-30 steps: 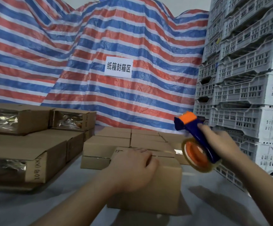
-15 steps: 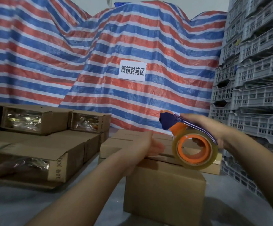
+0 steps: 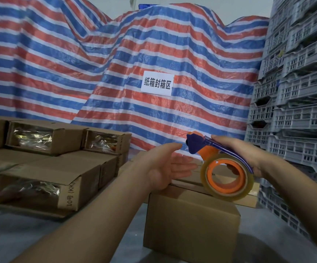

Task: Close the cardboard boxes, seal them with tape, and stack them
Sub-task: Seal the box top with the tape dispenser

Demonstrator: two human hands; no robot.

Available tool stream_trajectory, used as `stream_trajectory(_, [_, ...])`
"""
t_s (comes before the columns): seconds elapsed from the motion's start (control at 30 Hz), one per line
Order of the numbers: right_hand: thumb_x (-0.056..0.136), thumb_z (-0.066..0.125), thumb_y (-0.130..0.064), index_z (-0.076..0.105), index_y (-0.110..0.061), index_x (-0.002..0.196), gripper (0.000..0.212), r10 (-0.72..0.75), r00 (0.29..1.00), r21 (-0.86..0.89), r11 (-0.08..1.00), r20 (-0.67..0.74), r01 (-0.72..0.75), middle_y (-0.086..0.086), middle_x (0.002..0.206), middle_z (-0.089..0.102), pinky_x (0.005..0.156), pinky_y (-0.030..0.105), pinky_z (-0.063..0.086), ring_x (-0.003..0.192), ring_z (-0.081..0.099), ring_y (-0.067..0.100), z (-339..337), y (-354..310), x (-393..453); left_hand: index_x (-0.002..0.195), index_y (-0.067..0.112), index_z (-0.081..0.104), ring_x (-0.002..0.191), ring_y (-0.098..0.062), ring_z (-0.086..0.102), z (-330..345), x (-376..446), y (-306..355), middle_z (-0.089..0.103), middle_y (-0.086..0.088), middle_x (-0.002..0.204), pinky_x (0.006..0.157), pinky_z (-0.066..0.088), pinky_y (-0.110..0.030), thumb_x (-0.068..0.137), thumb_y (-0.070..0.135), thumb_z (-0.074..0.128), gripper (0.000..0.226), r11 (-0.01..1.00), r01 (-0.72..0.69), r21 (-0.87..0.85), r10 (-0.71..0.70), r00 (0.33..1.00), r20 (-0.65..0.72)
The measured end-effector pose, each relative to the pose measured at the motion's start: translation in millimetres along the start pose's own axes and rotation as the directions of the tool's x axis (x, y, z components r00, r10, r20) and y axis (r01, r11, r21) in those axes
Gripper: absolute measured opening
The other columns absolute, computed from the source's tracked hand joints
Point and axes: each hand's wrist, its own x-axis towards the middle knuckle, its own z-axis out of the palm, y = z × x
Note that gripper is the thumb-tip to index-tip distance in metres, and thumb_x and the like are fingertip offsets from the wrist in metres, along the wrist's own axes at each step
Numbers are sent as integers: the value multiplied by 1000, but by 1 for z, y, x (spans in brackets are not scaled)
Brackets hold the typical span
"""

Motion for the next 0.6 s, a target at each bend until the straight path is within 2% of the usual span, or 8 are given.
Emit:
stream_trajectory(0.1, [93, 62, -50, 62, -7, 112, 47, -6, 1000, -42, 999, 4, 6, 9, 70, 74, 45, 24, 52, 50, 68, 19, 3, -3, -3, 131, 8, 57, 69, -18, 75, 4, 2, 1, 73, -11, 109, 32, 47, -22, 98, 25, 58, 37, 1000, -5, -8, 5, 999, -52])
stream_trajectory(0.17, [94, 60, -49, 61, -7, 113, 47, -15, 1000, -72, 997, 3, 15, 9, 70, 74, 44, 23, 52, 50, 68, 18, 6, -6, -5, 126, 8, 60, 61, -14, 73, 4, 3, 3, 74, -8, 107, 39, 51, -22, 97, 21, 59, 31, 1000, 7, 4, -6, 997, -76])
stream_trajectory(0.2, [94, 60, -49, 60, -7, 113, 46, -17, 1000, -82, 997, 6, 18, 9, 70, 74, 44, 22, 51, 50, 68, 18, 7, -8, -6, 121, 9, 62, 65, -14, 73, 3, 4, 4, 75, -7, 103, 53, 57, -27, 97, 19, 59, 26, 1000, 9, 26, -6, 996, -85])
stream_trajectory(0.27, [95, 59, -48, 58, -8, 113, 43, -9, 1000, -83, 996, 14, 10, 10, 70, 74, 44, 22, 51, 50, 68, 18, 10, -10, -9, 108, 9, 64, 85, -16, 70, 0, 7, 4, 77, -4, 96, 93, 46, -45, 97, 15, 57, 14, 994, -1, 110, 14, 993, -118])
stream_trajectory(0.33, [97, 57, -45, 59, -8, 109, 40, -2, 999, -99, 995, 37, 6, 9, 69, 73, 45, 22, 52, 50, 68, 16, 12, -13, -10, 97, 8, 63, 95, -16, 66, -1, 8, 3, 76, -3, 95, 104, 36, -55, 96, 12, 56, 7, 979, -31, 204, 66, 984, -166])
stream_trajectory(0.43, [100, 53, -44, 60, -5, 111, 42, 38, 995, -159, 987, 96, -22, 8, 71, 72, 48, 22, 53, 52, 67, 15, 15, -19, -11, 98, 13, 59, 95, -15, 67, -5, 9, -2, 72, -5, 97, 100, 48, -51, 95, 8, 58, 6, 949, -59, 310, 134, 965, -227])
stream_trajectory(0.5, [100, 53, -44, 57, -4, 116, 43, 102, 988, -190, 979, 120, -78, 9, 72, 72, 48, 23, 53, 52, 67, 16, 17, -25, -11, 102, 15, 58, 93, -16, 67, -10, 9, -8, 70, -6, 98, 91, 55, -44, 95, 8, 58, 10, 949, -73, 307, 148, 962, -231])
stream_trajectory(0.6, [101, 51, -41, 56, -3, 117, 42, 170, 974, -238, 962, 152, -131, 9, 72, 71, 46, 23, 52, 50, 66, 15, 18, -29, -11, 106, 9, 59, 88, -18, 65, -16, 9, -16, 64, -7, 91, 83, 58, -36, 98, 7, 52, 11, 964, -91, 249, 146, 966, -214])
